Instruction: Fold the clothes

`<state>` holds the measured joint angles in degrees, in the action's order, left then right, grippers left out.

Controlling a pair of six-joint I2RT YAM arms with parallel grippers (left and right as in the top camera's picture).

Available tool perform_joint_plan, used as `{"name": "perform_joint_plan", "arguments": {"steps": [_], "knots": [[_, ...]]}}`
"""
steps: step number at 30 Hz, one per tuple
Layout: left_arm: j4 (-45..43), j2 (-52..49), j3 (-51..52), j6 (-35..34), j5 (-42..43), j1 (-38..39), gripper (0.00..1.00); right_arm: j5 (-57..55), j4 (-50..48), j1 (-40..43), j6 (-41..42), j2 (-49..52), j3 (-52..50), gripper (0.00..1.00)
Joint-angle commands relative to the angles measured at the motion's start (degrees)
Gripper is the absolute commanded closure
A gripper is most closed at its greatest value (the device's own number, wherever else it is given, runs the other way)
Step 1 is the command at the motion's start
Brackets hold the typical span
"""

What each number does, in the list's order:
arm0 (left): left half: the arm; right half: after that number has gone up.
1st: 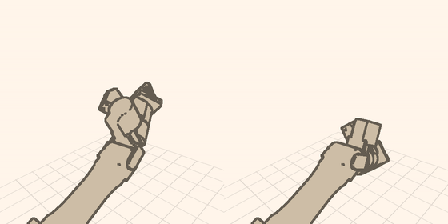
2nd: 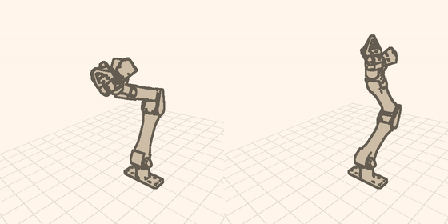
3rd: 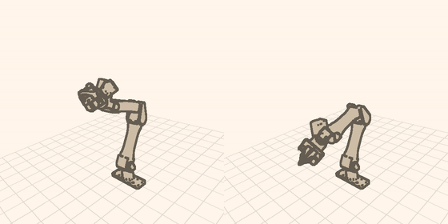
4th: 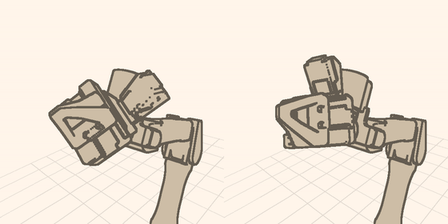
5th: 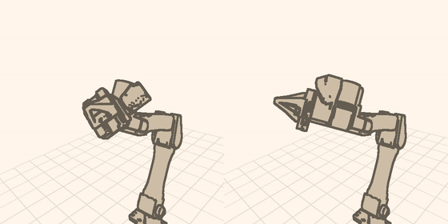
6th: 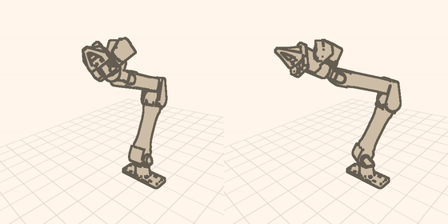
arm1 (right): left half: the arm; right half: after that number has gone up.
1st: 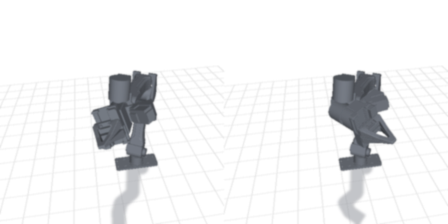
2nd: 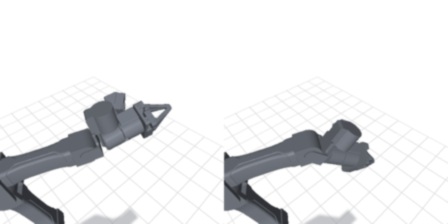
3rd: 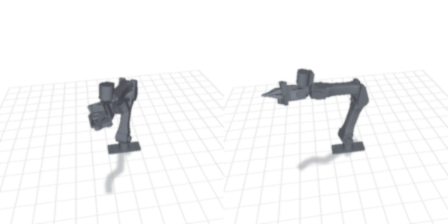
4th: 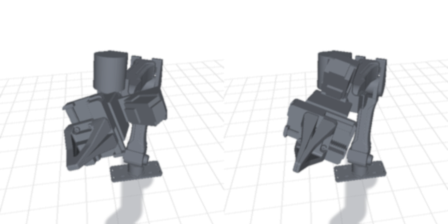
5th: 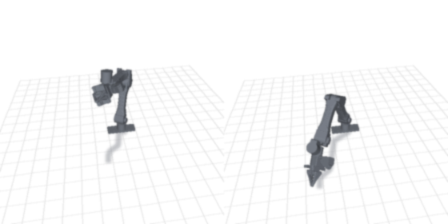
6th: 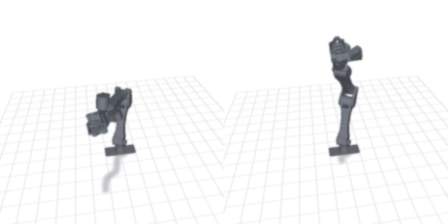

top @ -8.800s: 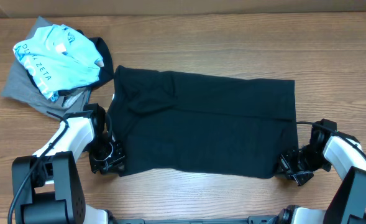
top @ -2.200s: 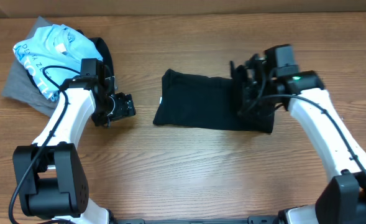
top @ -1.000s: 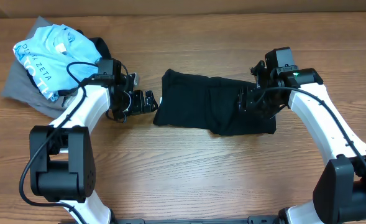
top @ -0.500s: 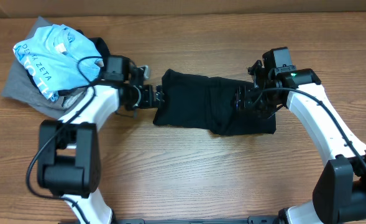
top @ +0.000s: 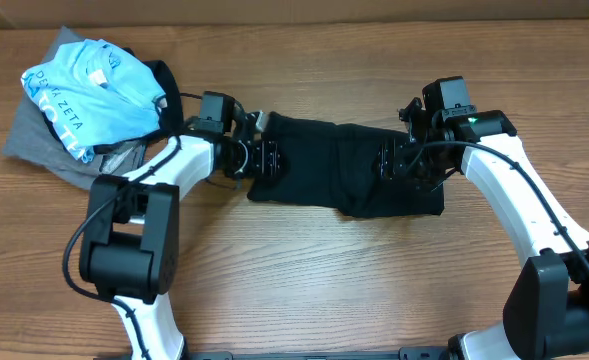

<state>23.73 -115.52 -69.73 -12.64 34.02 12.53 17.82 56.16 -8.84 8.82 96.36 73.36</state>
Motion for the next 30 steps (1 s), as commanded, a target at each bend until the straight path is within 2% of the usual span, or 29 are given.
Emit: {"name": "perform_joint_plan", "arguments": {"steps": [1,2,6,10,15,18,21,25,30], "knots": [[0.22,-3.02,1.38,-1.79,-0.92,2.64,0.55,0.46,-0.31,-0.26,0.2,-1.92,-0.46,0.33],[0.33,-3.02,1.38,-1.77,-0.94,2.95,0.66,0.46,-0.28,-0.26,0.2,-1.92,-0.46,0.33],[4.68,-2.82,0.66,-1.73,-0.94,2.08,0.96,0.46,-0.15,-0.24,0.2,-1.92,-0.46,0.36],[14.64,-2.36,-4.04,0.2,-1.29,-2.8,0.96,0.48,0.17,-0.24,0.2,-1.92,-0.46,0.36],[34.18,-0.92,-17.92,7.34,-5.7,-10.93,0.96,0.46,0.09,-0.24,0.2,-1.92,-0.46,0.36],[41.51,-0.92,-25.83,10.03,-6.08,-12.57,0.96,0.48,-0.17,-0.24,0.2,-1.92,-0.46,0.36],[44.0,-0.92,-30.4,10.32,-6.36,-11.47,0.96,0.48,-0.72,-0.24,0.2,-1.92,-0.46,0.36],[42.38,-0.92,-31.23,9.44,-6.43,-7.15,0.96,0.48,-0.79,-0.24,0.2,-1.92,-0.46,0.36],[42.16,-0.94,-31.21,7.96,-10.51,3.21,0.96,0.46,-0.74,-0.24,0.2,-1.92,-0.46,0.36]]}}
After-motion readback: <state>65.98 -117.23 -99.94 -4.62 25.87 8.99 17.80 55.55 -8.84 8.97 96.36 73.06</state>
